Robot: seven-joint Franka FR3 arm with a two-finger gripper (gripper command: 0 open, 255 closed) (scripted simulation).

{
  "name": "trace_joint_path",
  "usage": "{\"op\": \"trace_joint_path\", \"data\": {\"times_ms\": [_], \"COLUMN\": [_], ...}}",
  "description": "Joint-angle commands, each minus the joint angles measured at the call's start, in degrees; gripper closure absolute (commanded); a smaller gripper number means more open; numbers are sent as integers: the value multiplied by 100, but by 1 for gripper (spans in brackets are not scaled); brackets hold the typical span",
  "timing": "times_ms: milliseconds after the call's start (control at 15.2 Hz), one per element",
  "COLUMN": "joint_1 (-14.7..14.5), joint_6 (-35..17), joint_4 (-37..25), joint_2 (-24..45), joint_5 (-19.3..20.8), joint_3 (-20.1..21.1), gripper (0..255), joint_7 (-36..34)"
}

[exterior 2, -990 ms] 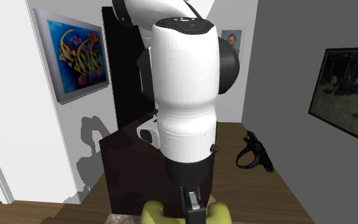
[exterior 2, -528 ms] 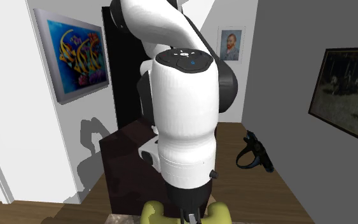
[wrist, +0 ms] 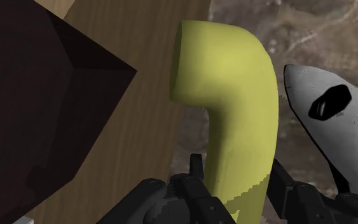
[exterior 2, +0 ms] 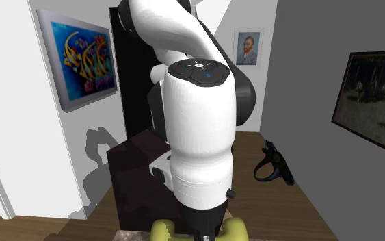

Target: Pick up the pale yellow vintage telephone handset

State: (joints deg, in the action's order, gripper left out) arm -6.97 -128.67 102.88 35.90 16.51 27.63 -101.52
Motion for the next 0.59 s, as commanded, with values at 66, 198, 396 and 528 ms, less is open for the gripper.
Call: {"op": "trace_joint_path", "data": {"times_ms": [66, 198, 396, 528], "joint_1": [-2, 5, 50, 79], "joint_6": [-13, -13, 140, 244], "joint_4": [21, 36, 31, 21], "joint_2": [14, -2, -158, -259], "joint_5": [-1, -6, -84, -137], "joint_3": [0, 5, 68, 108], "gripper": [255, 255, 255, 255], "joint_7": [0, 2, 40, 65]}}
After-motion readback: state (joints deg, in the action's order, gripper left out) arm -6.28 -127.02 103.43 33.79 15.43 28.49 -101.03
